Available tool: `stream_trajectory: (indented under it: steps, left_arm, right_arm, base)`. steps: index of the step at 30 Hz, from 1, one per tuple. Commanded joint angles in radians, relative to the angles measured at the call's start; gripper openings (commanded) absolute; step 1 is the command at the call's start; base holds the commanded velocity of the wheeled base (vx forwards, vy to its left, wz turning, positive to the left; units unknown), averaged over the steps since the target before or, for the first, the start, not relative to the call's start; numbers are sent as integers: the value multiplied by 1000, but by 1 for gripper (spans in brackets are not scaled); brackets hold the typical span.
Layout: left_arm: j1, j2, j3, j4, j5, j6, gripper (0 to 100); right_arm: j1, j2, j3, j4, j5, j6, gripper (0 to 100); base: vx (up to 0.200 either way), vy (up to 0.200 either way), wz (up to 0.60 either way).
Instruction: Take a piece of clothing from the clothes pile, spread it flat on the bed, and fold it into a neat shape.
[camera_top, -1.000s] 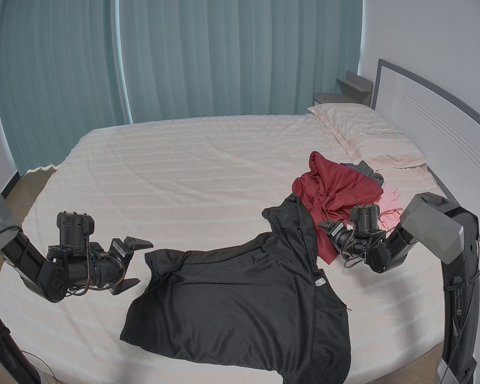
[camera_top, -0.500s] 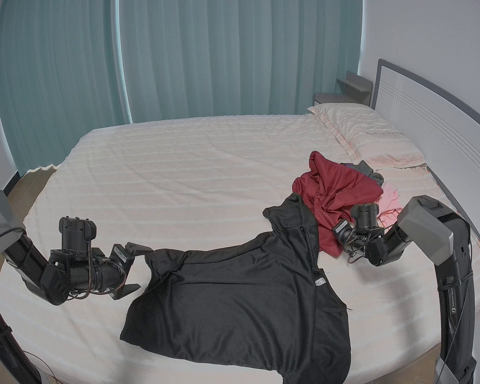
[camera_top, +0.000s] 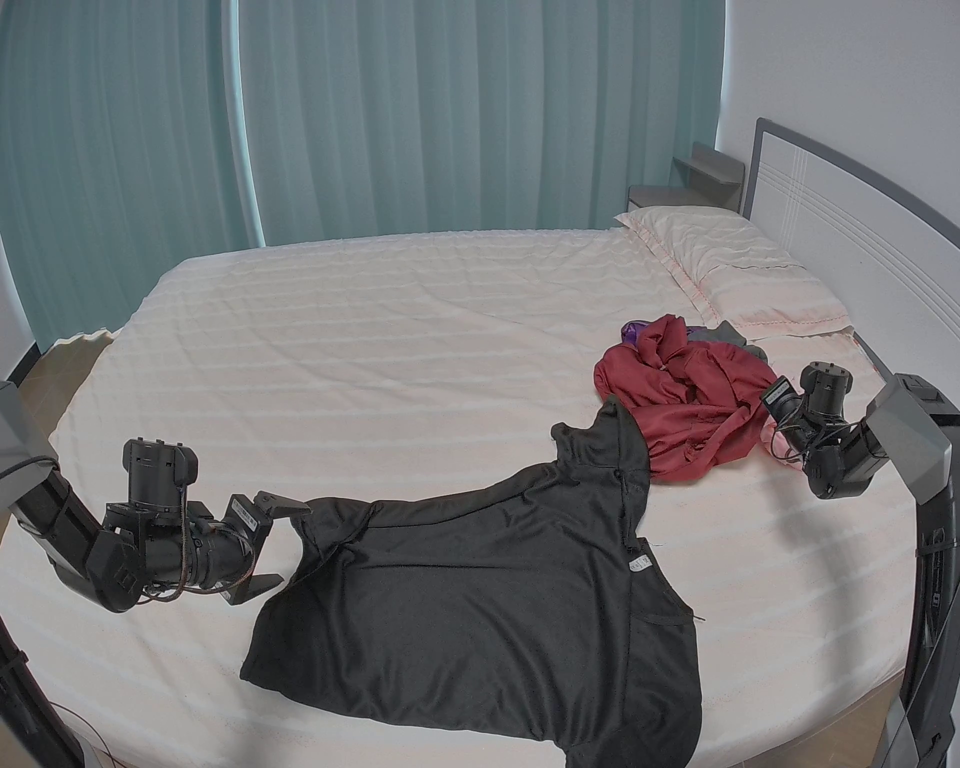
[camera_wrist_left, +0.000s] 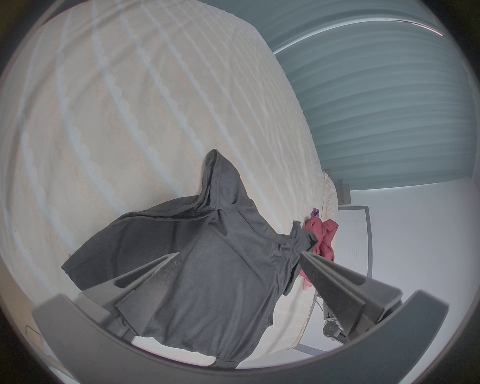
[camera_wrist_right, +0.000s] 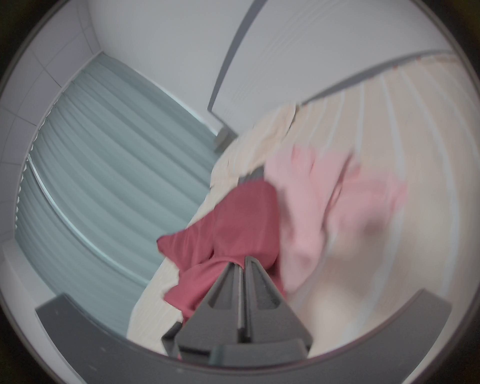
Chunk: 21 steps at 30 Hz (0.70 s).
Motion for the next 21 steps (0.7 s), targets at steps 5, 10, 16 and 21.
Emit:
stream_trajectory:
  steps: [5, 10, 16, 21]
  left_arm:
    - [0, 12, 16, -2, -3, 3, 100]
    - [2, 0, 81, -66, -26, 12, 100]
    - [2, -8, 162, -183, -30, 16, 100]
    - [2, -25, 194, -193, -30, 16, 100]
  right_arm:
    - [-5, -40, 103, 7, 22, -47, 100]
    - [-30, -119, 244, 69, 50, -170, 100]
    - [-71, -193, 375, 89, 59, -263, 100]
    - [-54, -308, 544, 68, 165, -240, 100]
  base:
    - [0, 0, 0]
    - [0, 0, 0]
    - [0, 0, 0]
    - [0, 0, 0]
